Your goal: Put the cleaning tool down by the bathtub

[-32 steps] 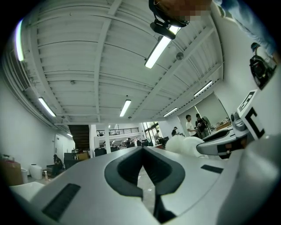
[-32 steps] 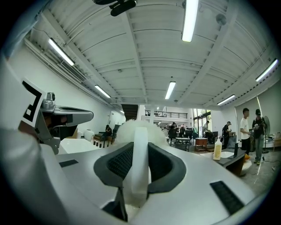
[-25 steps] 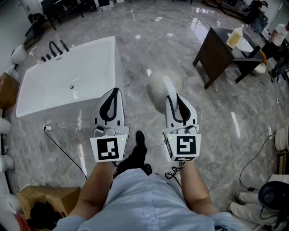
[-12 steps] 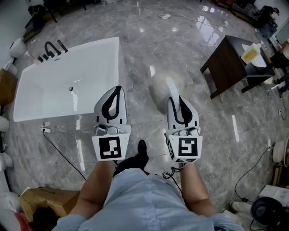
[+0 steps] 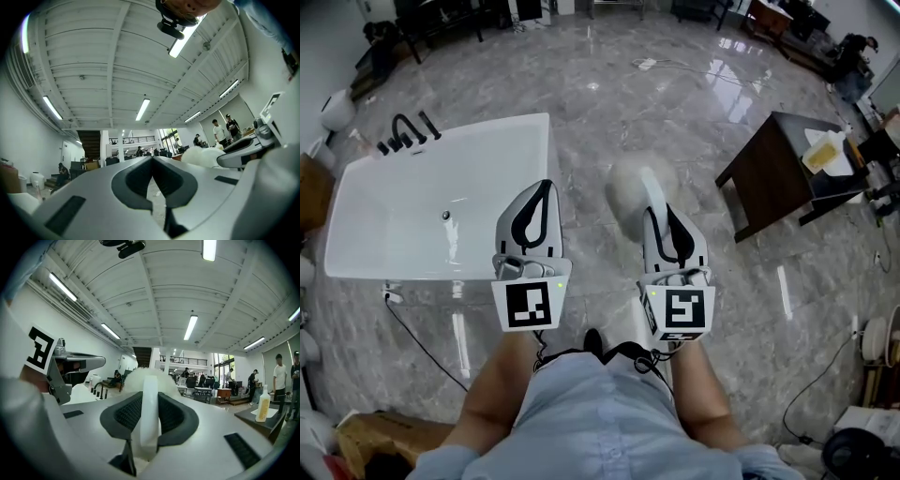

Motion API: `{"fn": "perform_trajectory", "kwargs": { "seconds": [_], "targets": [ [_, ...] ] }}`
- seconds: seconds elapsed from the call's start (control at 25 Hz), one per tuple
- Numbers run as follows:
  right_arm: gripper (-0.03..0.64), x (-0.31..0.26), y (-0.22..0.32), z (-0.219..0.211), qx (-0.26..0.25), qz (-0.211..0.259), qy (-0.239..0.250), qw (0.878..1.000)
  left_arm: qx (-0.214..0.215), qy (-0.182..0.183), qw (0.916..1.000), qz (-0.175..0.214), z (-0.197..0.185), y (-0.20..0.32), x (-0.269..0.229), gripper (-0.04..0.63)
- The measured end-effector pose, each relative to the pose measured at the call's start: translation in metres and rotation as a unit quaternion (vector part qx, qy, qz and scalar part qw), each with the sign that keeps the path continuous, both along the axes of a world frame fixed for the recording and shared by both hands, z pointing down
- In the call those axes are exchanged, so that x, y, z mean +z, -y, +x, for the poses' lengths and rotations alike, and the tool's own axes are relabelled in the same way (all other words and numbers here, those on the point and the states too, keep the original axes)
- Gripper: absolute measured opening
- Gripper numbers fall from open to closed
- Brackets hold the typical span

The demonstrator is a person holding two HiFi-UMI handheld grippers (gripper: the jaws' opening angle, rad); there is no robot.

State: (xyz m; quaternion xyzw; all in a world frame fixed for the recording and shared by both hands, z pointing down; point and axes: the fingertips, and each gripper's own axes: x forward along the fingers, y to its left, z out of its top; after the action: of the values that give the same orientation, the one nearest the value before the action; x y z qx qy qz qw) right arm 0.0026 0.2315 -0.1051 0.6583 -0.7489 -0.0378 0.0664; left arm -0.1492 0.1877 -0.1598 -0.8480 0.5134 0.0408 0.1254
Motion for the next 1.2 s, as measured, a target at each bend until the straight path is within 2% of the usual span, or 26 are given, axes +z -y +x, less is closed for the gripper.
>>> {"fn": "perform_trajectory", "kwargs": {
  "seconds": [0.2,0.48,0.84,1.0,1.2],
  "targets": [
    [0.1,-0.013,0.021,0.011,0.003,0.019,-0.003,1.0,0.009,-0.002,0.9999,0.014,0.017,0.024,-0.005,0.015],
    [0.1,-0.002,0.052,0.036,-0.001,0.008,-0.001,1.0,0.014,0.005,0.9998,0.012,0.045,0.057,0.002,0.015],
    [0.1,0.024,0.132,0.105,-0.009,-0.013,0.026,1.0,0.013,0.031,0.9994,-0.009,0.12,0.131,0.028,0.015],
    [0.1,0.033,0.17,0.135,-0.022,-0.023,0.036,0.999,0.001,0.038,0.999,-0.022,0.148,0.165,0.036,0.015],
    [0.1,0.035,0.21,0.168,-0.039,-0.027,0.043,0.998,-0.014,0.045,0.9987,-0.02,0.18,0.203,0.032,0.015]
  ]
}}
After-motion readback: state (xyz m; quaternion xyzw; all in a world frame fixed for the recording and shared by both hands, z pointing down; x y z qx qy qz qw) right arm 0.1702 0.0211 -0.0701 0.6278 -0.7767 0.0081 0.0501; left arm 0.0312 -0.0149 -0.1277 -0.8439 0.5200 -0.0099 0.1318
